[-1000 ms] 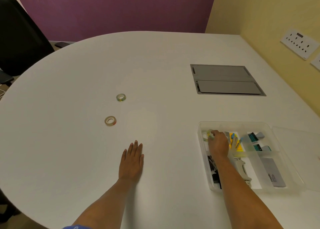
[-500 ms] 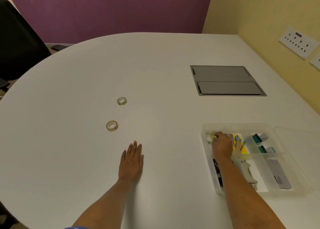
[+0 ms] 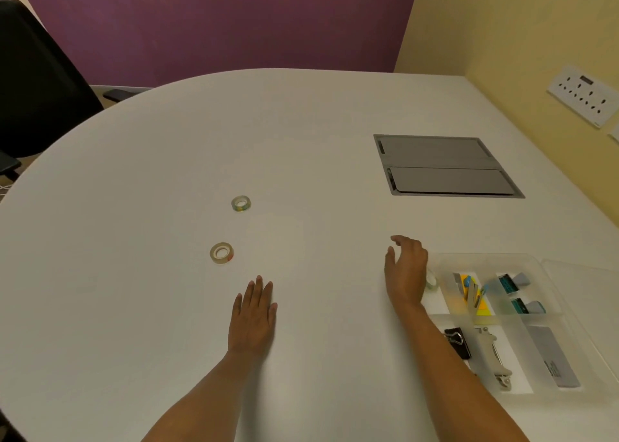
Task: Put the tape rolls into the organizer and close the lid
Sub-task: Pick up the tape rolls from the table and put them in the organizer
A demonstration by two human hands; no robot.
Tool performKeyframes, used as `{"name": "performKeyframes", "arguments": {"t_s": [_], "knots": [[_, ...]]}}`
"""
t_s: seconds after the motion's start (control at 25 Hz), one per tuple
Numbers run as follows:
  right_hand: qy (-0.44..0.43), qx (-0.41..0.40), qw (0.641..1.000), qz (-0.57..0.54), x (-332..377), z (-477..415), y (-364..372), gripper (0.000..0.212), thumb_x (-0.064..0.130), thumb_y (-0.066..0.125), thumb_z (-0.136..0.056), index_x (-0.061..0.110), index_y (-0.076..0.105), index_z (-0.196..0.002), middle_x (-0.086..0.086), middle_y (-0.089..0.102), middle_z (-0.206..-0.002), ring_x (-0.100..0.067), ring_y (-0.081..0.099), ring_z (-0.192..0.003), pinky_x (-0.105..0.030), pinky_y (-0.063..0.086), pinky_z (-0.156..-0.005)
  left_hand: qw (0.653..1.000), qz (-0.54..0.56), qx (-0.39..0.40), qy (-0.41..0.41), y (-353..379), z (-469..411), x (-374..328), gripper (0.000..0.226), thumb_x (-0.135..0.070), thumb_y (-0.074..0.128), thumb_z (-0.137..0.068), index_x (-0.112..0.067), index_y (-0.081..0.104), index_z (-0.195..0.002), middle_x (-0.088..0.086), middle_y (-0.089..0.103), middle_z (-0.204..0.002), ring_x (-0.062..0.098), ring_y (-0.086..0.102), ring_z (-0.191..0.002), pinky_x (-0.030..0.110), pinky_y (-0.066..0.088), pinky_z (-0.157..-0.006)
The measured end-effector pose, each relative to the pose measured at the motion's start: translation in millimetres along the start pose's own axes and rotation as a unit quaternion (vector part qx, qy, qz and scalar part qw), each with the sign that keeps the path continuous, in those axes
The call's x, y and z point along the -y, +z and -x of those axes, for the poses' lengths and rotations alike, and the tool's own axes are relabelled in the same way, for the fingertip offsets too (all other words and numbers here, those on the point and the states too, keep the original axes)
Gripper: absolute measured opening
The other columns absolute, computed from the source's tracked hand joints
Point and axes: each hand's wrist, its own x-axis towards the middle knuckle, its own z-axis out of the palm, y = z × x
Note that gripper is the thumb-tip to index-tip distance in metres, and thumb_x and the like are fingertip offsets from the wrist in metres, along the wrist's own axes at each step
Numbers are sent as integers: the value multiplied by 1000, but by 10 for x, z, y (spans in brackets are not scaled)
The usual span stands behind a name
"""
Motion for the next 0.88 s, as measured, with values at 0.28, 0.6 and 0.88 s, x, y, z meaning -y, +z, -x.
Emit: {"name": "performKeyframes", "arguments": {"t_s": [0.28, 0.6, 0.88], "knots": [[-50, 111, 993, -12, 556, -69, 669, 28, 11, 54, -95, 10, 58, -122, -7, 60, -119, -21, 50, -117, -24, 47, -81, 1000, 15, -22, -3, -31, -468, 104, 52, -32, 16, -102, -25, 0, -151, -3, -8, -161, 14, -8, -149, 34, -5, -122], [-127, 230, 965, 11, 1214, -303, 1542, 33, 18, 49, -97, 15, 52, -130, -4, 54, -133, -19, 45, -125, -29, 49, -94, 997, -2, -71, 4, -20, -1117, 136, 56, -41, 20, -100, -28, -1, -150, -6, -5, -160, 12, -18, -143, 34, -14, -119], [-173, 333, 927, 14, 1760, -484, 2229, 43, 20, 50, -97, 15, 42, -139, -6, 43, -142, -20, 40, -131, -33, 47, -100, 997, -20, -65, 22, -108, -1587, 125, 59, -45, 19, -99, -22, 5, -151, 0, 5, -161, 18, -4, -149, 40, -12, -119]]}}
